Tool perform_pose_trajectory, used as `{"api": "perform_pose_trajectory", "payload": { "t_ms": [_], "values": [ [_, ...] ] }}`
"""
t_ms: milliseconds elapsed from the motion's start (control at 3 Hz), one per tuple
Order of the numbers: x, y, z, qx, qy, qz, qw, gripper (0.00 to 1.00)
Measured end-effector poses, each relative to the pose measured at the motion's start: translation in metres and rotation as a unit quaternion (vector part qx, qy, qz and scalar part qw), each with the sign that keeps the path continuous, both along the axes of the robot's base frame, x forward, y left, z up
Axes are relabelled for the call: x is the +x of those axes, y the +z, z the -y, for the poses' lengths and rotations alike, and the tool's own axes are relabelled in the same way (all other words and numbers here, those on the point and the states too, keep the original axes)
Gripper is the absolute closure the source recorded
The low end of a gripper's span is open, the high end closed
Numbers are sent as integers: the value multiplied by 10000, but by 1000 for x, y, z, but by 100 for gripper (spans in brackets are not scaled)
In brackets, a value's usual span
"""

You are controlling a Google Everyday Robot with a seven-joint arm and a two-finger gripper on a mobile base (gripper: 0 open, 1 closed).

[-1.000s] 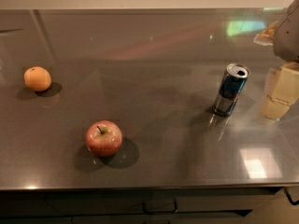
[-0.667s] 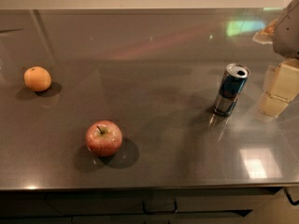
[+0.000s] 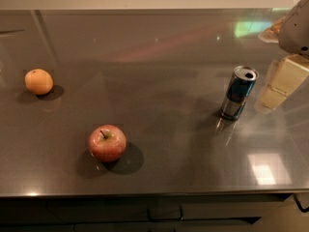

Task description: Move redbull can near apple

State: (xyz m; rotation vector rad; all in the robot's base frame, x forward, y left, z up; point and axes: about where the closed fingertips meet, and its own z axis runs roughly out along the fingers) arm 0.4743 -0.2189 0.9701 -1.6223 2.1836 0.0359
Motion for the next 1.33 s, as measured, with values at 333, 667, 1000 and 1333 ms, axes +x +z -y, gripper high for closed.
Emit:
{"api": "perform_pose_trajectory", "payload": {
  "t_ms": [333,667,1000,1333],
  "values": [
    [14,-11,1,324,-36,79,9994,0],
    [23,-24,-1,580,-36,124,9982,0],
    [29,-34,1,703,-72,135,9974,0],
    [32,-43,2,809,-76,112,9966,0]
  ]
}}
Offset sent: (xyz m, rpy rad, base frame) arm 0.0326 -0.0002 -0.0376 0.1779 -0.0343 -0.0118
